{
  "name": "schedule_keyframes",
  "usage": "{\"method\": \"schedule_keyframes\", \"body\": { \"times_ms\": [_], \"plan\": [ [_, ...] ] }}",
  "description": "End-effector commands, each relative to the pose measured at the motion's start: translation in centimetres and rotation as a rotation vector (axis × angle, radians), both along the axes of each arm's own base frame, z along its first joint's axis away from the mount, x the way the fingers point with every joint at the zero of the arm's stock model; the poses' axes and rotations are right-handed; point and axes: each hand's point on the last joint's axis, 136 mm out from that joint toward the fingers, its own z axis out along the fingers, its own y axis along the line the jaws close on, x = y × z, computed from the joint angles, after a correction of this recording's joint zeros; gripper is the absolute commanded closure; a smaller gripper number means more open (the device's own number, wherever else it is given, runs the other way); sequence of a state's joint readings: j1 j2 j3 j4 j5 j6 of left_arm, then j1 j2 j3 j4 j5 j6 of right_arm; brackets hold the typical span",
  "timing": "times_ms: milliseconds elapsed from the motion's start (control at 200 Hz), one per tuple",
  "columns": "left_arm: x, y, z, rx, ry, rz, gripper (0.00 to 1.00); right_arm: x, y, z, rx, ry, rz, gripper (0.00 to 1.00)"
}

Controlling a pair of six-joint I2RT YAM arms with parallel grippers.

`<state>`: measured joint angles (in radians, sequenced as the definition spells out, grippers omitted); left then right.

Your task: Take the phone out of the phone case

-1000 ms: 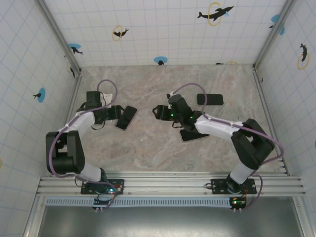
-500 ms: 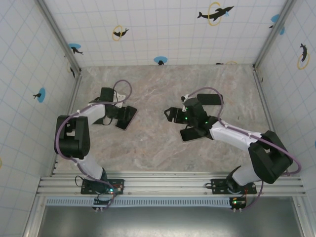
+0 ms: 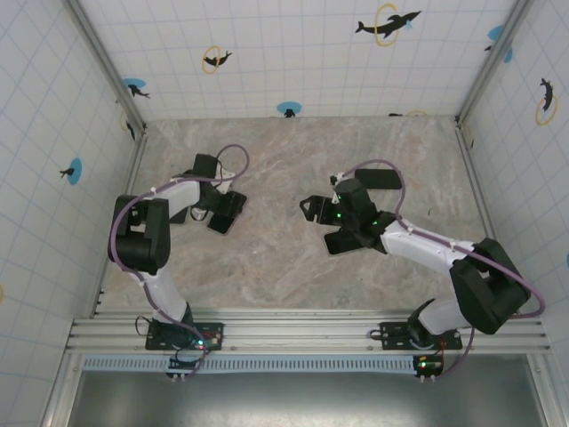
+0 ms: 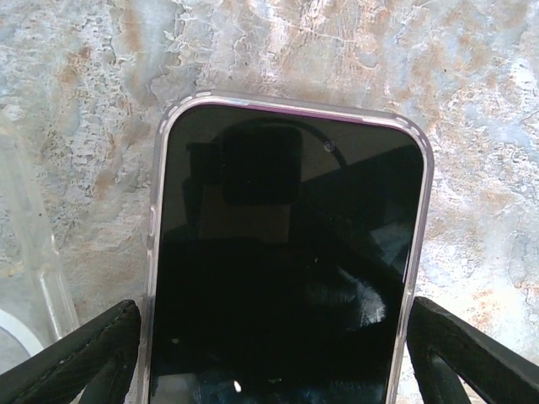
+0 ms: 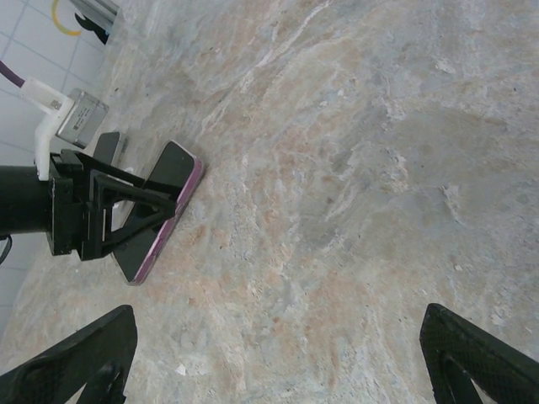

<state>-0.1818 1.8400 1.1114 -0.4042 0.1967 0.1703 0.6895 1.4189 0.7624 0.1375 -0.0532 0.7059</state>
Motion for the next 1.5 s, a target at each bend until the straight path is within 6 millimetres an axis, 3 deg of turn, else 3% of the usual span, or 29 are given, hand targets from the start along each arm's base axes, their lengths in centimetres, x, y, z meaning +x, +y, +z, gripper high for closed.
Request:
{"method": "schedule_keyframes", "body": {
  "times_ms": [0,370,656,916,1121,1496],
  "plan": [
    [-0.3,0.8,-0.8,0.073,0.039,-0.018,0.16,-0.3,-0.6,0.4,0.014,-0.015,0.001,0.11],
    [-1.8,-0.3,-1.7,0.128,0.077,-0.071,0.16,-0.5,-0.8,0.3,0.033,-0.01,0.001,0.12],
    [-3.1,0.6,-2.7,0.249,0.104,-0.06,0.16,-0.6,-0.9,-0.2,0.055,0.005,-0.014,0.13],
    [-2.8,0.0,-3.2,0.253,0.119,0.014,0.24,-0.6,-1.0,-0.2,0.061,0.007,-0.017,0.13],
    [-1.2,-1.4,-1.4,0.16,0.1,0.123,0.32,-0.9,-0.8,-0.8,0.097,0.028,-0.019,0.14],
    [0.3,-6.2,4.8,-0.199,0.082,0.297,0.33,-2.1,1.5,-1.1,0.225,0.08,0.025,0.16]
  ]
}}
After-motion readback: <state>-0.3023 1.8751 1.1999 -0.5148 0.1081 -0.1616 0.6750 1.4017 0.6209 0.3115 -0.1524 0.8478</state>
